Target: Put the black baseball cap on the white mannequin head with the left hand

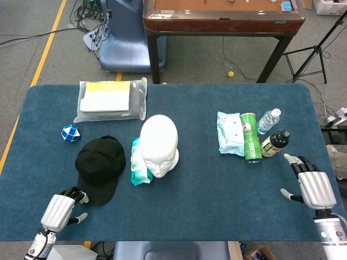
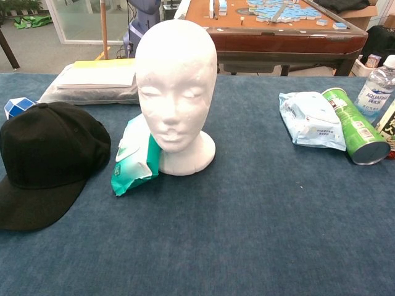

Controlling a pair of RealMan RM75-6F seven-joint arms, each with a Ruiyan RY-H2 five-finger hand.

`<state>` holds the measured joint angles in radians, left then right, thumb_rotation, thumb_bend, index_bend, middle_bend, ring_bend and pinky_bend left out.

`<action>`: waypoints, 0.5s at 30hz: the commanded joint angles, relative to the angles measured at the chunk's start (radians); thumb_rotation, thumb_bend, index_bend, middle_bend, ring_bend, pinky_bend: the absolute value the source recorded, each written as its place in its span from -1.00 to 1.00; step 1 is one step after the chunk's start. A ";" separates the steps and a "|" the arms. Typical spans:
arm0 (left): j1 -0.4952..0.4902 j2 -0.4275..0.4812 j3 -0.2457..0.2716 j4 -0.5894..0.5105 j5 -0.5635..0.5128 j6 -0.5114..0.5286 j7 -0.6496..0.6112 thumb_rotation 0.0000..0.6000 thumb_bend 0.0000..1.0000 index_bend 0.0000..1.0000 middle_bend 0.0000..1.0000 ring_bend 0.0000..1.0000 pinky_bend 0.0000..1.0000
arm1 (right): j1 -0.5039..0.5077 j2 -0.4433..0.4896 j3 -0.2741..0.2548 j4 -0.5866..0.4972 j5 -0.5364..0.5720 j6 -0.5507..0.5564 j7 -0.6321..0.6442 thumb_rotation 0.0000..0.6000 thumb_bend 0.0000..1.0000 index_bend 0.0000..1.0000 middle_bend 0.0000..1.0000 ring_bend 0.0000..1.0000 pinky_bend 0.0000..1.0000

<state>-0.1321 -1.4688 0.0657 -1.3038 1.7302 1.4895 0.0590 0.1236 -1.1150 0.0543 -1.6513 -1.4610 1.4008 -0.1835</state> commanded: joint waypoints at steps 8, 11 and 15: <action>-0.010 -0.037 -0.008 0.033 -0.033 -0.031 0.038 1.00 -0.95 0.04 0.11 -0.34 0.02 | 0.000 0.004 -0.001 0.000 -0.005 0.001 0.012 1.00 -1.00 -0.76 -0.55 -0.70 -0.36; -0.012 -0.045 -0.007 0.041 -0.036 -0.032 0.041 1.00 -0.95 0.05 0.11 -0.34 0.02 | -0.001 0.005 -0.003 0.001 -0.008 0.004 0.015 1.00 -1.00 -0.76 -0.55 -0.70 -0.36; -0.013 -0.051 -0.012 0.048 -0.044 -0.030 0.041 1.00 -0.95 0.06 0.11 -0.34 0.02 | -0.003 0.002 -0.007 0.000 -0.017 0.009 0.009 1.00 -1.00 -0.76 -0.55 -0.70 -0.36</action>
<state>-0.1451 -1.5195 0.0548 -1.2568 1.6869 1.4596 0.0996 0.1205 -1.1129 0.0477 -1.6509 -1.4776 1.4090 -0.1742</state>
